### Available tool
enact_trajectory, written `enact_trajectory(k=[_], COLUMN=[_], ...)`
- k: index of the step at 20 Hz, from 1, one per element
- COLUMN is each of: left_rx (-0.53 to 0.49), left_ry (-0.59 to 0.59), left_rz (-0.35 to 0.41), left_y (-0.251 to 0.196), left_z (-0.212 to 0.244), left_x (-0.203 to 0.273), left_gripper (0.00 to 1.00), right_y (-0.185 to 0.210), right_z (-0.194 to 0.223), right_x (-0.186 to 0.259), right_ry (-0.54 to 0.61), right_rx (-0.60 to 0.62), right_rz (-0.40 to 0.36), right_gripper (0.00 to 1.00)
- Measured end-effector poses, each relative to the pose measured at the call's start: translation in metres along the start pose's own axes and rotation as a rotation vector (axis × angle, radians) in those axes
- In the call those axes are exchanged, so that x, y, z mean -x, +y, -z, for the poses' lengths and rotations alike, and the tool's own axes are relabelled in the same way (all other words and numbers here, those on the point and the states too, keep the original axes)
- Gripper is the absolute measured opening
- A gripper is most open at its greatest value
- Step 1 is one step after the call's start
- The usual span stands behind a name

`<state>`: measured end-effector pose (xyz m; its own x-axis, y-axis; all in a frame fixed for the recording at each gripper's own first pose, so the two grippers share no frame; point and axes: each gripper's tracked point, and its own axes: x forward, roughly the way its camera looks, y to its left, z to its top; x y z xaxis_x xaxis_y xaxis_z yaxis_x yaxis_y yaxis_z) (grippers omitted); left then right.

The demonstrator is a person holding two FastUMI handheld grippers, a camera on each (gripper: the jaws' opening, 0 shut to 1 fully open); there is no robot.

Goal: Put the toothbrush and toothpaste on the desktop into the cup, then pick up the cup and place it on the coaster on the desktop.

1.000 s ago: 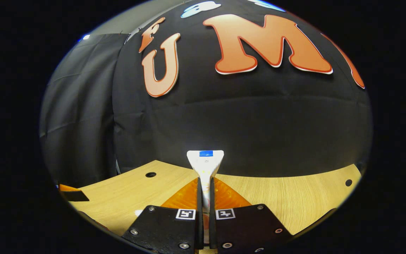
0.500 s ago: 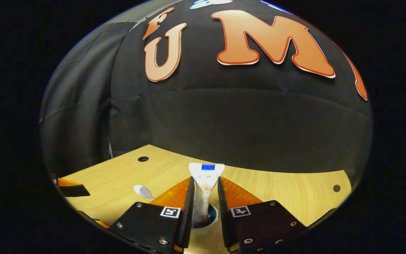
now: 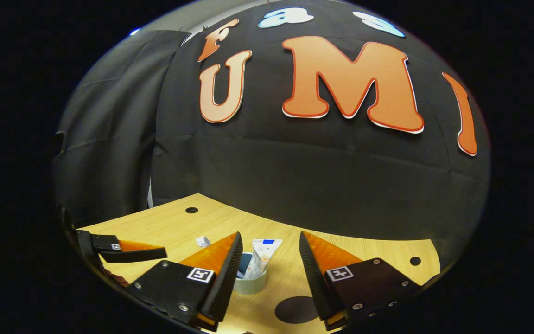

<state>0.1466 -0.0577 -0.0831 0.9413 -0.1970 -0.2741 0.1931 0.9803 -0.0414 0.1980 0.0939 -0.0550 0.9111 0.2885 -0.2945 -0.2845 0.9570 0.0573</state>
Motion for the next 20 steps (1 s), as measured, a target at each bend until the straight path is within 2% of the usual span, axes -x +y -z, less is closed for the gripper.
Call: enact_trajectory(k=[3, 7, 9, 15, 20], left_rx=[-0.017, -0.008, -0.012, 0.007, -0.033], left_ry=[0.034, 0.124, 0.171, 0.327, 0.447], left_rz=[0.012, 0.039, 0.037, 0.053, 0.063], left_y=[-0.003, -0.010, -0.011, -0.013, -0.015], left_z=[-0.001, 0.004, 0.010, 0.030, 0.041], left_x=[-0.014, -0.035, -0.046, -0.065, -0.071], left_gripper=[0.96, 0.96, 0.96, 0.96, 0.96], right_y=[-0.010, -0.024, -0.035, -0.049, -0.047], right_z=[-0.010, -0.019, -0.025, -0.033, -0.027], right_x=[0.021, 0.049, 0.063, 0.101, 0.124], right_ry=[-0.013, -0.023, -0.033, -0.043, -0.066], right_rx=[-0.017, -0.011, -0.008, -0.002, 0.034], right_rz=[0.016, 0.035, 0.056, 0.055, 0.032], right_gripper=[0.85, 0.91, 0.92, 0.92, 0.94])
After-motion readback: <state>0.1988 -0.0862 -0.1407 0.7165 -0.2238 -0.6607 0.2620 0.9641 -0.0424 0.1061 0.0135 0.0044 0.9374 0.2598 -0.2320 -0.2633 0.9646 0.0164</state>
